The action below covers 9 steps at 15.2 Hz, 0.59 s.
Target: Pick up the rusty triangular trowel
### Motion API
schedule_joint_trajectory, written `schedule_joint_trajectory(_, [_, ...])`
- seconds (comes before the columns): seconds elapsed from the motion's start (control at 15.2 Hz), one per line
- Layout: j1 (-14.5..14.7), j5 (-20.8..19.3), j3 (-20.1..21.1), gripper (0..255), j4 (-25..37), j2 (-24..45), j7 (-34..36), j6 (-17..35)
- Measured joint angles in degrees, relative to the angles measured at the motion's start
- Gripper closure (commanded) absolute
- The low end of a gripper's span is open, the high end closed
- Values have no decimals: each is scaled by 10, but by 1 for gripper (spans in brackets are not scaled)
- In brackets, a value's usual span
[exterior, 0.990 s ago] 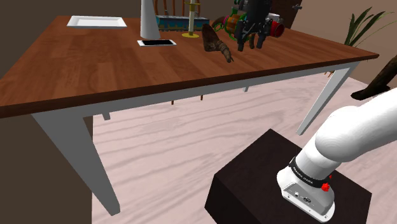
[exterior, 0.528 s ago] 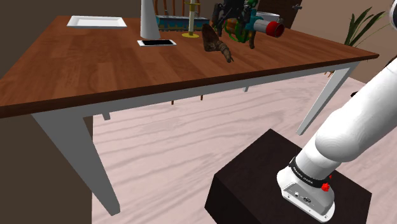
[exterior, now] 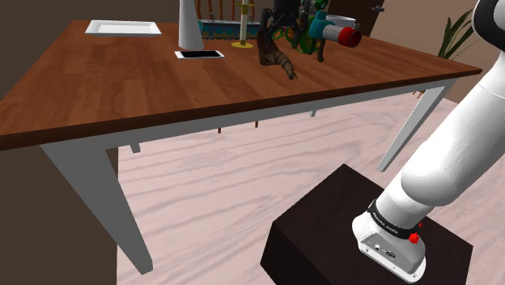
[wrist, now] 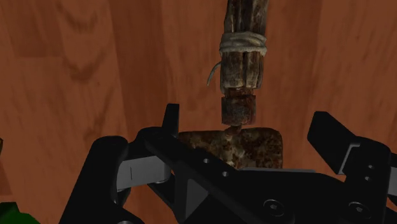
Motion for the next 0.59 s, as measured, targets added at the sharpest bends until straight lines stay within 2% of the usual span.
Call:
schedule_joint_trajectory(0.13, [0,0,-1,0,-19,-4,-1,15])
schedule_joint_trajectory(0.2, [0,0,0,255,-24,-6,-1,18])
schedule_joint_trajectory(0.59, [0,1,0,255,-28,-7,0,22])
